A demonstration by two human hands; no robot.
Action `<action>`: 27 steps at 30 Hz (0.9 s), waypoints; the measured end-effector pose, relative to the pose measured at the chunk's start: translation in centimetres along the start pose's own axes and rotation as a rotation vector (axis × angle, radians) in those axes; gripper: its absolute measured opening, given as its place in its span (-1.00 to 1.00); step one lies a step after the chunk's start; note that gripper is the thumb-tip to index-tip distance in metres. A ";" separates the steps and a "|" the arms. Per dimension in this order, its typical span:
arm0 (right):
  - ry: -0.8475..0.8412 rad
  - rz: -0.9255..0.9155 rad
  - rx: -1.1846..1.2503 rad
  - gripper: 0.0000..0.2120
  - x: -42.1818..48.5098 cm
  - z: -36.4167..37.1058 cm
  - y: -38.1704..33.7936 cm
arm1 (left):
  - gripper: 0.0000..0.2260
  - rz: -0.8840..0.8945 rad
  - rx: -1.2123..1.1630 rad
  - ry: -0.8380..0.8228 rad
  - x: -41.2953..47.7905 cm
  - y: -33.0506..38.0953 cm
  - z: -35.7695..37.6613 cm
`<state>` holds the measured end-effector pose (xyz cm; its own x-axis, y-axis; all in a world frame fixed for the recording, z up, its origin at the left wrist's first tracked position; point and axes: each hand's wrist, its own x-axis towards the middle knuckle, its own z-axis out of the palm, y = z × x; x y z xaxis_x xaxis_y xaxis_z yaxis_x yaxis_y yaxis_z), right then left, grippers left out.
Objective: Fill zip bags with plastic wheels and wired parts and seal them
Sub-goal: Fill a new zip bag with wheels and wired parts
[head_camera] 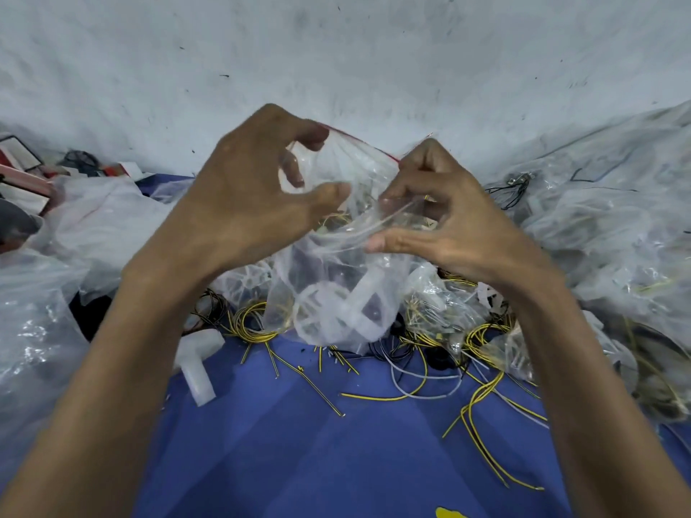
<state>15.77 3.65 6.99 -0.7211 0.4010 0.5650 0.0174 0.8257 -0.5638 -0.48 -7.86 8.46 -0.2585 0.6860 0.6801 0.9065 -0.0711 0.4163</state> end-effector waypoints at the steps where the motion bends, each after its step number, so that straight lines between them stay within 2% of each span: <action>1: 0.011 0.025 0.005 -0.63 0.1 0.1 0.2 | -0.49 -0.008 -0.039 0.028 0.0 0.2 -0.2; 2: 0.016 0.061 0.002 -0.58 0.3 0.2 0.4 | -0.42 -0.023 -0.075 0.017 -0.1 0.3 -0.3; 4: -0.031 0.123 -0.094 -0.53 0.4 0.4 1.0 | -0.34 -0.086 -0.089 -0.129 -0.2 0.3 -0.4; 6: -0.060 0.129 -0.211 -0.70 0.3 0.4 1.4 | -0.44 -0.147 -0.068 -0.273 -0.4 -0.6 -0.3; 7: -0.032 0.124 -0.208 -0.77 0.2 0.3 1.3 | -0.55 -0.151 -0.103 -0.267 -0.3 -1.0 -0.4; 10: 0.118 0.102 0.105 -0.87 0.4 -0.1 0.8 | -0.73 -0.059 -0.272 -0.016 0.3 -2.0 -1.4; 11: 0.119 0.098 0.166 -0.88 0.5 -0.4 0.6 | -0.76 -0.042 -0.306 0.041 0.4 -2.3 -1.6; 12: 0.071 0.112 0.109 -0.86 0.5 -0.5 0.7 | -0.76 -0.067 -0.311 0.047 0.4 -2.7 -1.5; 14: -0.107 0.166 -0.129 -0.80 0.3 -0.3 1.3 | -0.65 -0.195 -0.196 -0.048 0.3 -3.8 -0.5; 15: -0.128 0.179 -0.175 -0.80 0.2 -0.2 1.5 | -0.63 -0.234 -0.135 -0.064 0.1 -4.2 0.1; 16: -0.098 0.179 -0.156 -0.83 0.1 -0.3 1.4 | -0.66 -0.230 -0.117 -0.009 0.2 -4.5 0.3; 18: 0.084 0.139 -0.047 -0.89 0.3 -0.6 0.9 | -0.77 -0.162 -0.202 0.161 0.9 -4.6 0.0; 19: 0.144 0.111 -0.056 -0.89 0.5 -0.8 0.9 | -0.80 -0.141 -0.199 0.160 1.1 -4.7 -0.2; 21: 0.120 0.118 -0.179 -0.85 0.6 -0.6 1.3 | -0.81 -0.166 -0.060 -0.031 0.9 -5.2 0.2; 22: 0.091 0.126 -0.221 -0.85 0.4 -0.2 1.6 | -0.84 -0.178 -0.026 -0.072 0.6 -5.5 0.6; 23: 0.088 0.127 -0.217 -0.87 0.3 0.1 1.8 | -0.87 -0.170 -0.040 -0.034 0.5 -5.5 0.8; 25: 0.153 0.165 -0.094 -0.87 0.3 0.3 1.7 | -0.87 -0.108 -0.198 0.160 0.8 -5.0 0.8; 27: 0.172 0.206 0.044 -0.85 0.3 -0.4 1.6 | -0.88 -0.091 -0.316 0.218 1.0 -4.6 0.8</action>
<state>15.82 5.25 6.50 -0.5769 0.6233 0.5279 0.1186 0.7034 -0.7009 -4.70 -6.24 6.76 -0.4284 0.5322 0.7302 0.7382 -0.2599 0.6225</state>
